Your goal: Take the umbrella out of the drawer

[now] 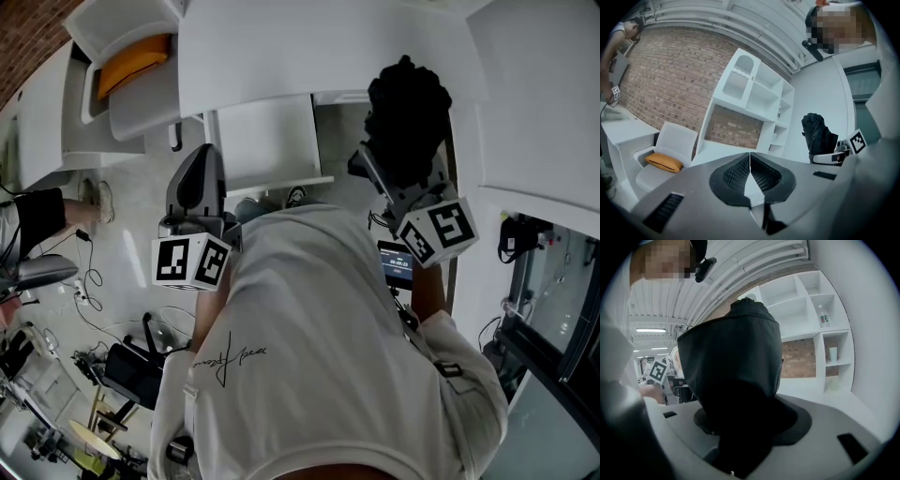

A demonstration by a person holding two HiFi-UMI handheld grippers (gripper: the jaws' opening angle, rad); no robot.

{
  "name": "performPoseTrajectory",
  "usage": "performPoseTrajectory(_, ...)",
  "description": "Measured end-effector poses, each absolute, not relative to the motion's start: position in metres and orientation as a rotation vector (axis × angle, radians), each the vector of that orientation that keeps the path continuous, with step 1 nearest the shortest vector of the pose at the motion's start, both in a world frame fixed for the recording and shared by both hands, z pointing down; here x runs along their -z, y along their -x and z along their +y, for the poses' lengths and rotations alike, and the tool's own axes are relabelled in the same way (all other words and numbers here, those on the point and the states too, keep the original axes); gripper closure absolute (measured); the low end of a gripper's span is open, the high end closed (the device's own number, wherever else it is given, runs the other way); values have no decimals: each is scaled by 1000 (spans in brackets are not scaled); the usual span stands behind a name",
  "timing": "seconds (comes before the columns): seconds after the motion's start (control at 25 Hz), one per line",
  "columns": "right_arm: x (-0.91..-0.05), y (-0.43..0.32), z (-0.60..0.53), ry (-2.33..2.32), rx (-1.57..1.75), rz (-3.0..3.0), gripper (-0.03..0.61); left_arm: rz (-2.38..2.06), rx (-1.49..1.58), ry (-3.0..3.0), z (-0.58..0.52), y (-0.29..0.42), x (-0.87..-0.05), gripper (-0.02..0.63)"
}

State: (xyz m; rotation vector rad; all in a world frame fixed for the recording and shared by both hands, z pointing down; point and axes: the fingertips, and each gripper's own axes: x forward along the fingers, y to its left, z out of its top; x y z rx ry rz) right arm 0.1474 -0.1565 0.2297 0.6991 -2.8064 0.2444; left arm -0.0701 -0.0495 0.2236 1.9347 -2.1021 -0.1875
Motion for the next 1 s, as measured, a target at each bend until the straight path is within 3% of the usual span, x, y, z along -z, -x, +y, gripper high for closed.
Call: performPoseTrajectory(1.0,-233,-156,-156,-736,-261,-2742,341,-2045,213,-1947,-54,66,-232,597)
